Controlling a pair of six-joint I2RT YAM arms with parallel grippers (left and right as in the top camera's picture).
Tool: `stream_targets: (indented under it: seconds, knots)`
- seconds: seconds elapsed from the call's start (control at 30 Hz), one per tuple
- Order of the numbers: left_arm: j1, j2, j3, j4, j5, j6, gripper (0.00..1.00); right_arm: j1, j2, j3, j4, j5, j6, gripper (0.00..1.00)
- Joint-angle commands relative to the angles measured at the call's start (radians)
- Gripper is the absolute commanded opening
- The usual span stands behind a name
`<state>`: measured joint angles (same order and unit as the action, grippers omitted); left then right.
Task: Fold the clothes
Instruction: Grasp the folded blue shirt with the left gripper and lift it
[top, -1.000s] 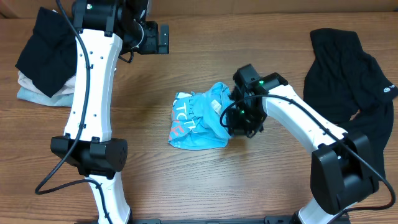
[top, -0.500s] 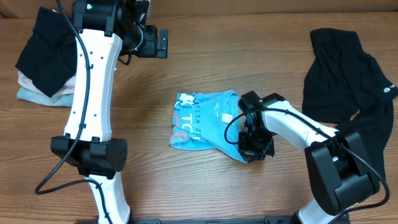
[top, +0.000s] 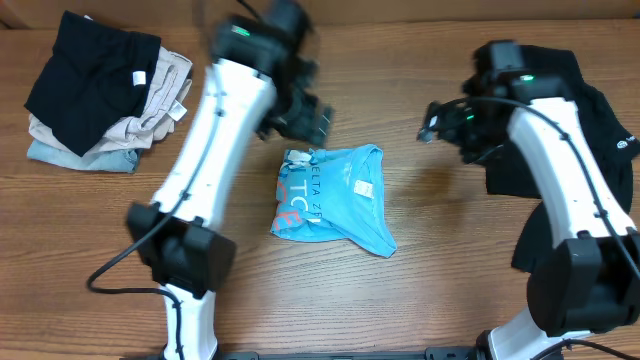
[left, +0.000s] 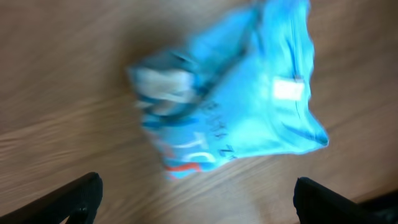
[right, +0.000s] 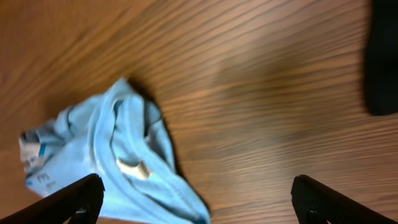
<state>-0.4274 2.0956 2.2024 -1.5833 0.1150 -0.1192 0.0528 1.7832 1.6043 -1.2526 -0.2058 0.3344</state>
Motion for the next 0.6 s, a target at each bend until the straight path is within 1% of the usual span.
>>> stream_targets:
  seconds: [0.0, 0.17, 0.37, 0.47, 0.57]
  knots:
    - [-0.069, 0.013, -0.175, 0.068, -0.018, 0.023, 1.00, -0.034, -0.016, 0.016, -0.003, 0.003, -0.042, 1.00]
    - [-0.112, 0.013, -0.409, 0.259, -0.018, 0.080, 0.99, -0.047, -0.016, 0.016, 0.005, 0.006, -0.055, 1.00]
    - [-0.116, 0.013, -0.616, 0.468, -0.036, 0.179, 0.99, -0.047, -0.016, 0.016, 0.026, 0.007, -0.055, 1.00]
    - [-0.114, 0.013, -0.719, 0.570, -0.142, 0.191, 1.00, -0.047, -0.016, 0.016, 0.032, 0.008, -0.055, 1.00]
    - [-0.109, 0.013, -0.790, 0.624, -0.337, 0.191, 1.00, -0.047, -0.016, 0.016, 0.032, 0.013, -0.055, 1.00]
